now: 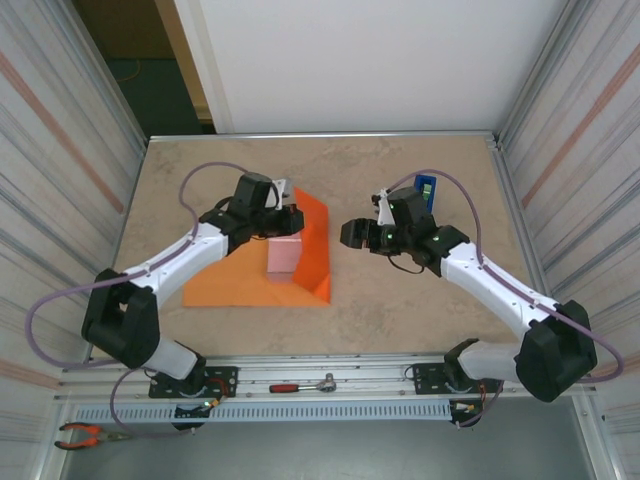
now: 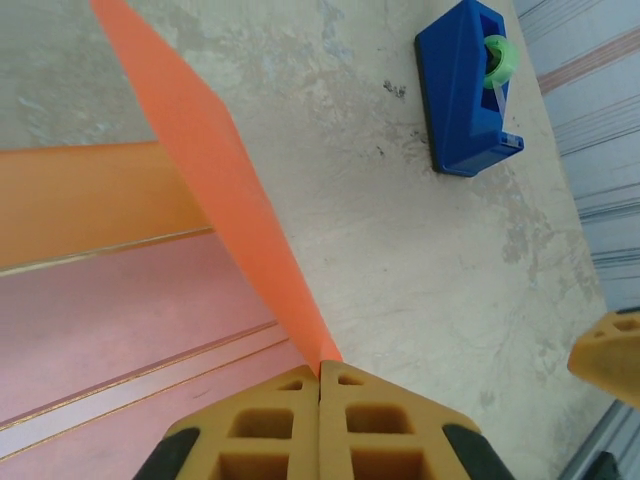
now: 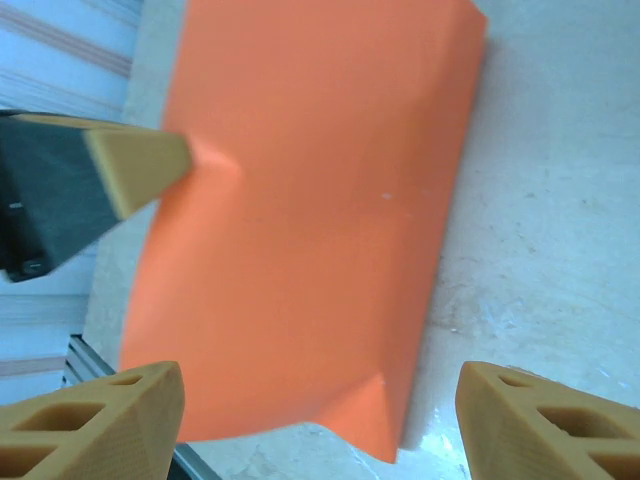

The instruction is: Wrap the gift box in paper

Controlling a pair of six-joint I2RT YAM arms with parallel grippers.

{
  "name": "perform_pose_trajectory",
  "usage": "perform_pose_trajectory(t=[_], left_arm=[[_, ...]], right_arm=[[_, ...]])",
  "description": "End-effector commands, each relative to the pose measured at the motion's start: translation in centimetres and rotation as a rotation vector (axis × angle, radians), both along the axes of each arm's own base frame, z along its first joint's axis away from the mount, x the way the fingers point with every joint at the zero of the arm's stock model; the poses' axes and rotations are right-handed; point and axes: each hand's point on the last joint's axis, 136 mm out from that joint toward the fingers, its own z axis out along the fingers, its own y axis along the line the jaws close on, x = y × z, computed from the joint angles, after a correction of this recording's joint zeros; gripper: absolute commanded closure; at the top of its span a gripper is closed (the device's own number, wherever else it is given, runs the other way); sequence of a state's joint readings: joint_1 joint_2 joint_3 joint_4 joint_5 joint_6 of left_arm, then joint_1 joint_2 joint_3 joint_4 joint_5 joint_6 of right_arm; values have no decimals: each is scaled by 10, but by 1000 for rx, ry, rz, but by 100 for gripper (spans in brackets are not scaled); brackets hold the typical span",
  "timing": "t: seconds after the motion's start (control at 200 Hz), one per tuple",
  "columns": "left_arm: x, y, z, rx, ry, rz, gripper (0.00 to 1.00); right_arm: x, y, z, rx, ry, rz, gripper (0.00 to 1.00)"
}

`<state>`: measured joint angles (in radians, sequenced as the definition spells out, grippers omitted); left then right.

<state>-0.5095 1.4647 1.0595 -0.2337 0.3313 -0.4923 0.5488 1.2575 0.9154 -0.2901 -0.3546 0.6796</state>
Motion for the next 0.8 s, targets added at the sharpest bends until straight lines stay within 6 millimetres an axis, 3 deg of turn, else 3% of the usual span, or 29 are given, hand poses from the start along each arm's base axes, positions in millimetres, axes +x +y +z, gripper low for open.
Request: perform_pose_trajectory(t=[0.0, 0.125, 0.401, 0.616, 0.797], left_arm=[[-9, 19, -8, 126, -56, -45, 100], [-13, 32, -27, 213, -34, -44, 100], [-12, 55, -45, 306, -25, 48, 100], [-14, 72, -61, 388, 10, 99, 100], [-15, 79, -70, 409, 23, 121, 100]], right_arm=[[-2, 7, -9, 33, 48, 21, 32], [7, 22, -15, 63, 65, 45, 42], [23, 75, -30, 67, 91, 137, 76], [30, 112, -46, 60, 120, 191, 85], [31, 129, -68, 37, 156, 207, 89]])
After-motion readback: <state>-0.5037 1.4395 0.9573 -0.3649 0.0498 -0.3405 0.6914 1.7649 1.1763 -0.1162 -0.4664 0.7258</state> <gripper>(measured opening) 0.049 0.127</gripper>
